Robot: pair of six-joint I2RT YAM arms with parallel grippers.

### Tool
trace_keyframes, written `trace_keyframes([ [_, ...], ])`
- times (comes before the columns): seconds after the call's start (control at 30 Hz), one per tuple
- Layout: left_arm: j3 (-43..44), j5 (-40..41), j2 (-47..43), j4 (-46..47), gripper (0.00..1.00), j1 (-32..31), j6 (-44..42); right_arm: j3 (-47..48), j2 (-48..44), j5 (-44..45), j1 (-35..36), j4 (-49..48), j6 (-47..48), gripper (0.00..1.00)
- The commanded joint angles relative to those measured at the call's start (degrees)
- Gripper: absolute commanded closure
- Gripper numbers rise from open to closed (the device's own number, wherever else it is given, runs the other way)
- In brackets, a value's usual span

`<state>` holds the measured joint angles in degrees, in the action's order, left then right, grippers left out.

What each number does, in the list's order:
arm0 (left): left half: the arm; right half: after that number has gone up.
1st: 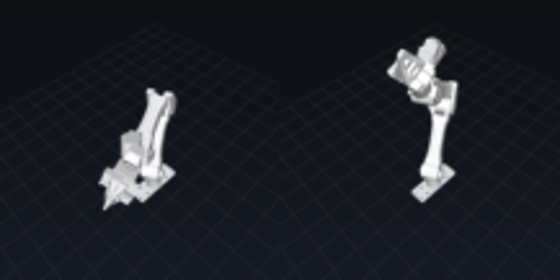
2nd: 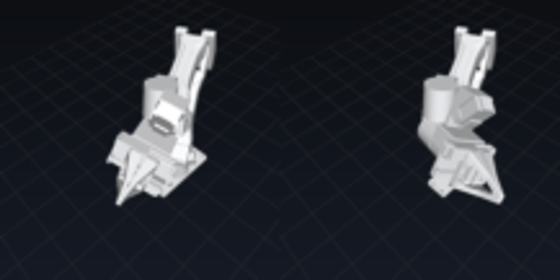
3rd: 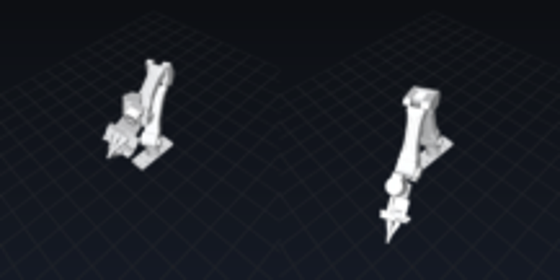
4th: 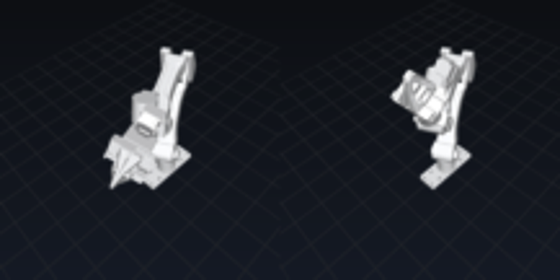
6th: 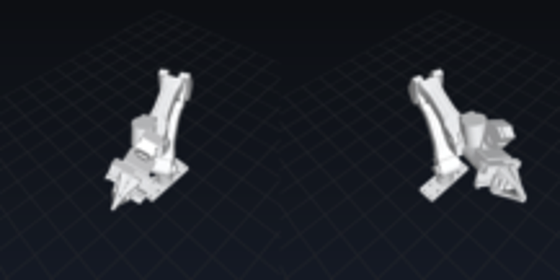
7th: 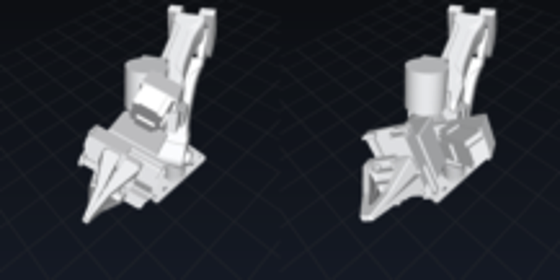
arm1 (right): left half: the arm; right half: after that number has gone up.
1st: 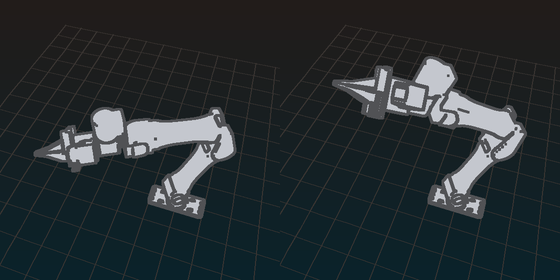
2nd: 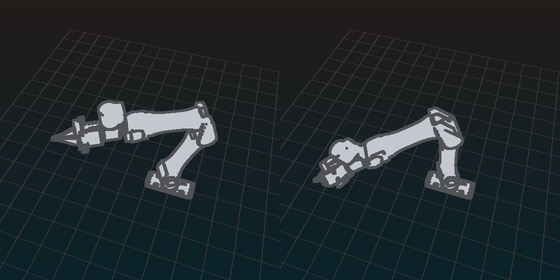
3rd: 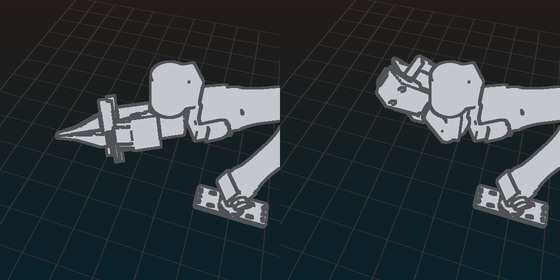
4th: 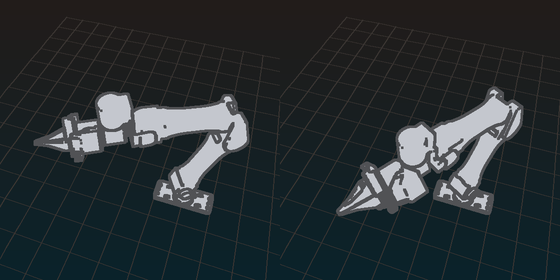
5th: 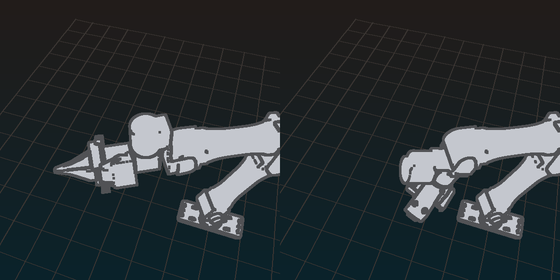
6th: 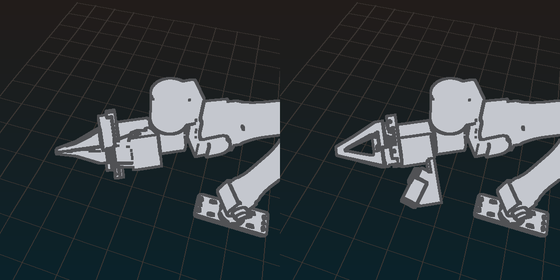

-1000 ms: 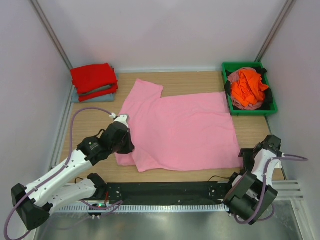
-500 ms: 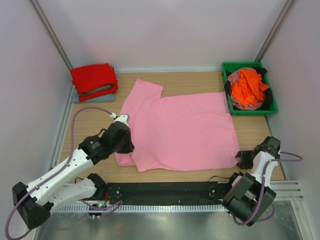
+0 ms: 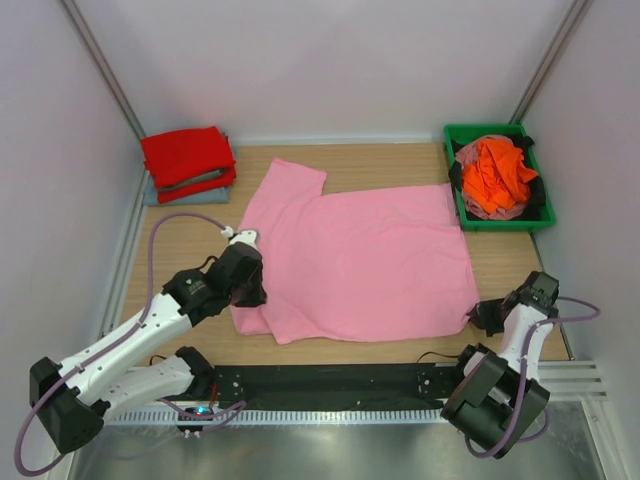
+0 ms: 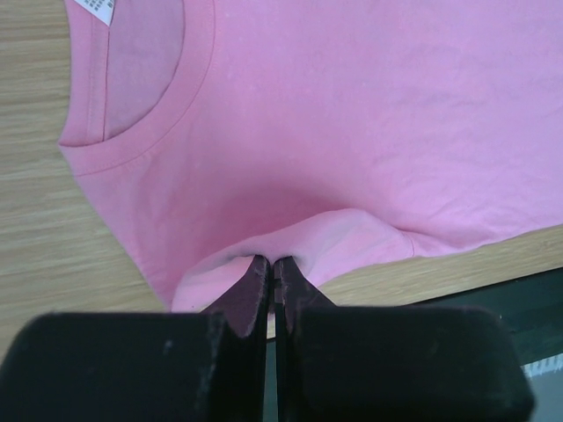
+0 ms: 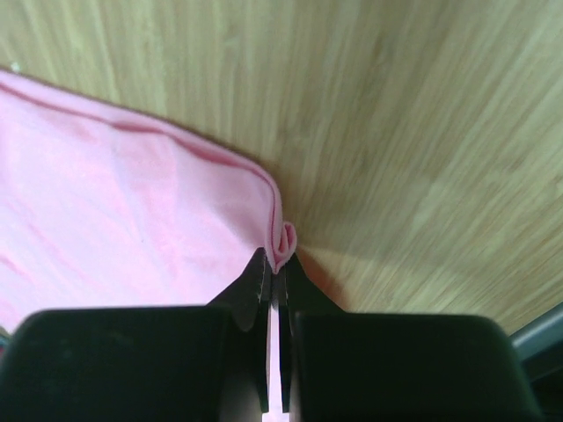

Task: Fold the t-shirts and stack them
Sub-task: Fold the tshirt

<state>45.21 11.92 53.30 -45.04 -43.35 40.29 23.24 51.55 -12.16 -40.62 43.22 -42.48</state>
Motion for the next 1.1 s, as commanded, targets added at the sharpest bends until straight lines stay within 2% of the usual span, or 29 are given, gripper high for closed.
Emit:
trace_keyframes([
  [0.0, 2.07, -1.98, -0.04, -1.72, 1.00, 0.99, 1.97, 2.25, -2.85, -3.46, 1.24, 1.78, 1.43, 0.99],
  [0.1, 2.69, -3.57, 0.05, -3.03, 1.00, 1.16, 3.03, 2.15, -6.02, -5.06, 2.38, 0.64, 1.17, 0.99],
  [0.23, 6.20, -1.65, 0.67, -6.90, 1.00, 1.25, 3.39, 5.22, -5.94, -4.19, 4.23, 0.11, 3.10, 0.99],
  [0.53, 16.30, 1.61, 6.81, -12.00, 1.00, 4.06, 1.28, 16.64, 6.09, -3.22, 13.63, -3.85, 6.35, 0.99],
  [0.77, 22.81, 0.82, 14.11, -12.44, 1.00, 8.89, -2.84, 20.26, 15.32, -4.45, 17.06, -8.50, 6.00, 0.99],
  [1.07, 28.97, -1.55, 22.02, -11.74, 1.00, 14.52, -7.42, 22.19, 20.87, -2.87, 18.74, -11.76, 5.92, 0.99],
])
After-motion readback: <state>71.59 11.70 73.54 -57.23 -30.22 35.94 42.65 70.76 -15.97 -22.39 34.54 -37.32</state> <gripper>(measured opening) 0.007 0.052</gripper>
